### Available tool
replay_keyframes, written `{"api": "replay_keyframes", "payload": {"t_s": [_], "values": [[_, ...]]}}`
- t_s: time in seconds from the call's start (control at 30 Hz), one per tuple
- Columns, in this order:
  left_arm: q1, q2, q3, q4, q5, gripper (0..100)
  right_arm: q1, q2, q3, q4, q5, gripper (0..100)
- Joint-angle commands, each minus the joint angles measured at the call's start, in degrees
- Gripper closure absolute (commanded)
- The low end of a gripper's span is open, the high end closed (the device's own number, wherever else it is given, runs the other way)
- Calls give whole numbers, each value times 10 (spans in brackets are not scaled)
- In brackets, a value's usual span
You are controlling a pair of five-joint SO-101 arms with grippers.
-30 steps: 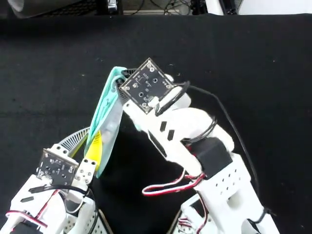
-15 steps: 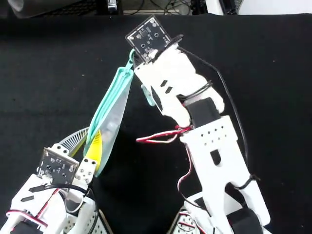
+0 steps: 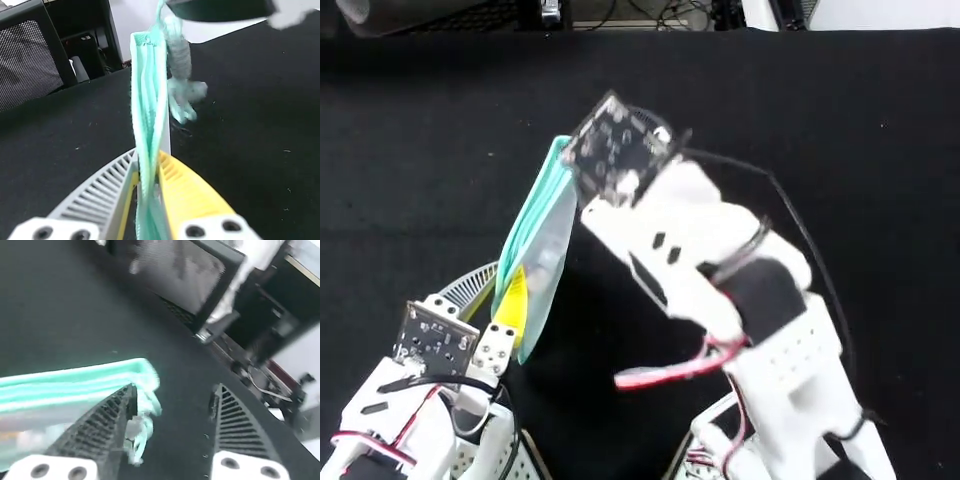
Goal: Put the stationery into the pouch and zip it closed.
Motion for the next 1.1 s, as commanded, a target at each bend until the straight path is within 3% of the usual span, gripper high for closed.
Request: {"api": "replay_keyframes", "payload": {"t_s": [0.0,0.2,0.37,0.57,0.73,0.97,1.07], "values": [[-4,-1,-5,-23,0,970,-25,-53,-30,26,-1,772],[-9,0,-7,-27,1,970,-25,-116,-25,58,-2,773],[-138,24,-58,-61,-5,969,93,-134,22,129,-1,776],[-249,188,-172,-66,-68,970,216,-187,124,135,-1,799],[-260,359,-251,-124,-71,970,260,-268,238,135,-1,992],[-254,578,-334,-160,-105,970,329,-398,416,135,-1,986],[-204,644,-327,-156,-104,970,358,-438,489,120,-1,986]]}}
